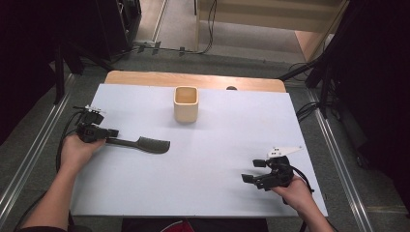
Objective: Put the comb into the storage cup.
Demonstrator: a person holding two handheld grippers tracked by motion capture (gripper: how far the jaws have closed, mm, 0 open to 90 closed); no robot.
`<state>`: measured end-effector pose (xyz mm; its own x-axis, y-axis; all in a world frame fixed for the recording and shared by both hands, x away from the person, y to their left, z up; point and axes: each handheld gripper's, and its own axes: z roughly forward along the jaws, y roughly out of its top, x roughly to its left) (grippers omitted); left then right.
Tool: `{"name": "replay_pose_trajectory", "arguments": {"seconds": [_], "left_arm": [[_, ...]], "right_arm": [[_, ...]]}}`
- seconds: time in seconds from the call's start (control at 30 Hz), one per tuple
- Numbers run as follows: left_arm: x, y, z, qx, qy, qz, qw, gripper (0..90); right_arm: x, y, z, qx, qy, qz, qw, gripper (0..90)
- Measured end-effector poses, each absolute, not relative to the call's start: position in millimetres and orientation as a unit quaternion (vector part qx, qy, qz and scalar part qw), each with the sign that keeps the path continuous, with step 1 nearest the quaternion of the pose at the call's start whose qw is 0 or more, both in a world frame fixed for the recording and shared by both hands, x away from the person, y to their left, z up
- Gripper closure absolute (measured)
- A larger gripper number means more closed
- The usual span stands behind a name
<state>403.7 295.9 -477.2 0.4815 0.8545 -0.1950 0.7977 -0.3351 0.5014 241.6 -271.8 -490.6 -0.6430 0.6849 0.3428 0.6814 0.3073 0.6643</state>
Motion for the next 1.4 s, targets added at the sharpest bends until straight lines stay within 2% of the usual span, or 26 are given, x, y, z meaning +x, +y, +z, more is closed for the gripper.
{"name": "replay_pose_trajectory", "arguments": {"seconds": [1.4], "left_arm": [[372,299,-478,0.822,0.498,0.032,0.275,90.0]], "right_arm": [[243,-270,-490,0.419,0.809,0.412,0.001,12.9]]}}
